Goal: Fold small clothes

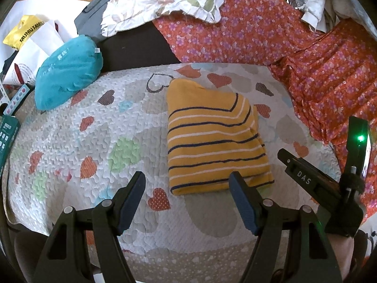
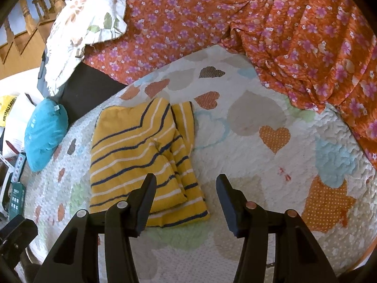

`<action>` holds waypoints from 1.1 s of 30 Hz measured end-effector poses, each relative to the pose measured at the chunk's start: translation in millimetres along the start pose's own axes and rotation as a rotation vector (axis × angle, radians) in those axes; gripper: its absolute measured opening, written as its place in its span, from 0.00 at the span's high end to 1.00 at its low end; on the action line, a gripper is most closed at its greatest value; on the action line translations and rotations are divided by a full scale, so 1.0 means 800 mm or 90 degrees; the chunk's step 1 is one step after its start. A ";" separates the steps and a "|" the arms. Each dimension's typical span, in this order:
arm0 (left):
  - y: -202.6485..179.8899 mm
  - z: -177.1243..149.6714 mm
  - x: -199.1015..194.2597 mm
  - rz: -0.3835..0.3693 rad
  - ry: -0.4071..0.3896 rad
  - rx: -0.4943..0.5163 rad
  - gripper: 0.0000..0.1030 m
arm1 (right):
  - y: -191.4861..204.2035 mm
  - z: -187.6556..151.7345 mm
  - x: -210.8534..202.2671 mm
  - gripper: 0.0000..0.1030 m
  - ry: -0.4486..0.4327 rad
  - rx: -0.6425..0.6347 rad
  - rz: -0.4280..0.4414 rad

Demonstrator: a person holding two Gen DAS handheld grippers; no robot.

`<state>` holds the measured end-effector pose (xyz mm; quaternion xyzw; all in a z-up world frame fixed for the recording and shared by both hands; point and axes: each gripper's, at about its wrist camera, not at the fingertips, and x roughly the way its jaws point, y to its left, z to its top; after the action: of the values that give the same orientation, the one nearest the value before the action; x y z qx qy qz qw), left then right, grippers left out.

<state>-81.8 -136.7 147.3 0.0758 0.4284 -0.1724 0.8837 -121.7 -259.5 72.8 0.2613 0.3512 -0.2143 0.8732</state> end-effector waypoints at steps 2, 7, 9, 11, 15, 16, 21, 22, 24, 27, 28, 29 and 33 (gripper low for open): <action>0.003 -0.002 0.003 -0.003 0.006 -0.003 0.30 | 0.001 -0.001 0.004 0.45 0.005 -0.003 -0.002; 0.005 -0.005 0.010 -0.008 0.020 -0.006 0.30 | 0.004 -0.005 0.010 0.45 0.012 -0.012 -0.006; 0.006 -0.006 0.012 -0.010 0.024 -0.005 0.30 | 0.005 -0.006 0.011 0.45 0.013 -0.016 -0.008; 0.007 -0.007 0.014 -0.010 0.026 -0.005 0.30 | 0.006 -0.006 0.012 0.45 0.013 -0.019 -0.010; 0.011 -0.009 0.019 -0.011 0.033 -0.010 0.30 | 0.006 -0.006 0.013 0.44 0.016 -0.019 -0.012; 0.012 -0.009 0.020 -0.012 0.036 -0.011 0.30 | 0.005 -0.006 0.014 0.44 0.017 -0.019 -0.013; 0.017 -0.010 0.025 -0.012 0.043 -0.013 0.30 | 0.001 -0.005 0.020 0.43 0.021 -0.018 -0.014; 0.019 -0.011 0.026 -0.012 0.044 -0.015 0.30 | 0.001 -0.005 0.021 0.43 0.023 -0.019 -0.015; 0.023 -0.011 0.027 -0.012 0.047 -0.021 0.30 | 0.002 -0.007 0.024 0.43 0.027 -0.021 -0.017; 0.029 -0.012 0.030 -0.012 0.052 -0.028 0.30 | 0.005 -0.009 0.027 0.43 0.033 -0.027 -0.017; 0.030 -0.013 0.031 -0.013 0.054 -0.028 0.30 | 0.006 -0.010 0.028 0.43 0.034 -0.030 -0.018; 0.031 -0.013 0.033 -0.014 0.058 -0.027 0.30 | 0.008 -0.011 0.029 0.43 0.034 -0.033 -0.019; 0.032 -0.015 0.039 -0.032 0.069 -0.023 0.30 | 0.013 -0.013 0.031 0.43 0.034 -0.044 -0.022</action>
<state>-62.9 -116.9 114.8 0.0583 0.4804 -0.1823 0.8559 -105.1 -250.0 51.6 0.2305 0.3860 -0.2098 0.8682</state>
